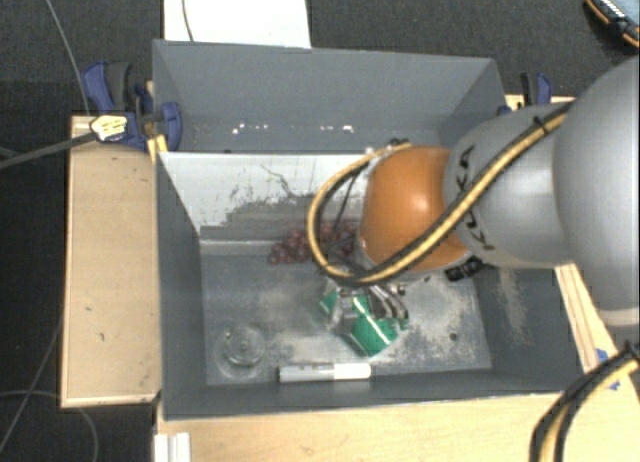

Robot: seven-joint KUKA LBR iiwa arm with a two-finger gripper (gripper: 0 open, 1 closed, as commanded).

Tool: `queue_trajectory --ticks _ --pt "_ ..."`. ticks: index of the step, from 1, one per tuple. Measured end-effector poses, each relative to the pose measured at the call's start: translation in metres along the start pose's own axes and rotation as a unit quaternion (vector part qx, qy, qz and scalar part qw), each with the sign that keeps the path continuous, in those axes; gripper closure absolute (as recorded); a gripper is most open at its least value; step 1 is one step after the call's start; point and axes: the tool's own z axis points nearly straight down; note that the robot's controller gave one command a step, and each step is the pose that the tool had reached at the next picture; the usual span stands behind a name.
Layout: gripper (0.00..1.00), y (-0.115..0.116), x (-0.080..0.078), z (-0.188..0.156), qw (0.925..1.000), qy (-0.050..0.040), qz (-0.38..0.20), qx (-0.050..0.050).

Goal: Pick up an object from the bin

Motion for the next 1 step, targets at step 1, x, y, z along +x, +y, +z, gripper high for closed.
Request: queue_trajectory --ticks 1 --pt "1.00 -0.0201 -0.0010 -0.0998 1.0000 -0.0007 0.006 0.000"
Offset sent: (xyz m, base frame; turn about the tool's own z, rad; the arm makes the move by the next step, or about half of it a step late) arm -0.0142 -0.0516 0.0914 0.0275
